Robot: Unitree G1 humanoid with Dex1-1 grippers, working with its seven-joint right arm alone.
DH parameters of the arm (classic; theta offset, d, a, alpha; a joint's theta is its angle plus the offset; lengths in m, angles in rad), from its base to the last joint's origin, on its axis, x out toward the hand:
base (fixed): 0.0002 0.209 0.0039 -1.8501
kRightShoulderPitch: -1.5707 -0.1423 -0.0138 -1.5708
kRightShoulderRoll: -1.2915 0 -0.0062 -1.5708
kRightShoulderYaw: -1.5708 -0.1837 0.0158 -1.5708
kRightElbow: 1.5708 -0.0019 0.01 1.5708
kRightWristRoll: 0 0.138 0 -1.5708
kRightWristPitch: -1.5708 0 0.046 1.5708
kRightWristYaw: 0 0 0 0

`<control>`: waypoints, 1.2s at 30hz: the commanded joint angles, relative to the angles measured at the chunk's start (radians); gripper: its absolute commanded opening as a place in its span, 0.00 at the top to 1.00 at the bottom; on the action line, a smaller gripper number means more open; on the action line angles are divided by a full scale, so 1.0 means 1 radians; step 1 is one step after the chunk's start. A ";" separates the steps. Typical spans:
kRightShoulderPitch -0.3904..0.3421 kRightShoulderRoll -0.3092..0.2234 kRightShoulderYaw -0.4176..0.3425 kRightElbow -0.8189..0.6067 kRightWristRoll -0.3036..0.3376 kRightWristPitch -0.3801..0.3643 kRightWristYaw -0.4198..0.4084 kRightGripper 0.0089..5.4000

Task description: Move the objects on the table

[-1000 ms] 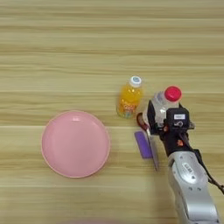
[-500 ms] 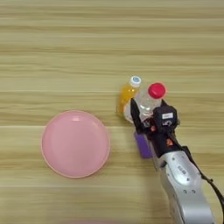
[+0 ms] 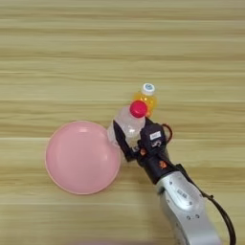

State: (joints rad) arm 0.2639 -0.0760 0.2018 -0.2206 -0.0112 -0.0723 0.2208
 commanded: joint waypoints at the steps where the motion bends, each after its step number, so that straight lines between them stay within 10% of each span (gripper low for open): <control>1: -0.043 0.005 0.025 -0.084 0.006 0.002 0.011 0.40; 36: -0.183 0.037 0.147 -0.045 -0.005 0.136 0.062 0.40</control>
State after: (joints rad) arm 0.1515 -0.0681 0.3407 -0.2291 -0.0130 0.0997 0.2899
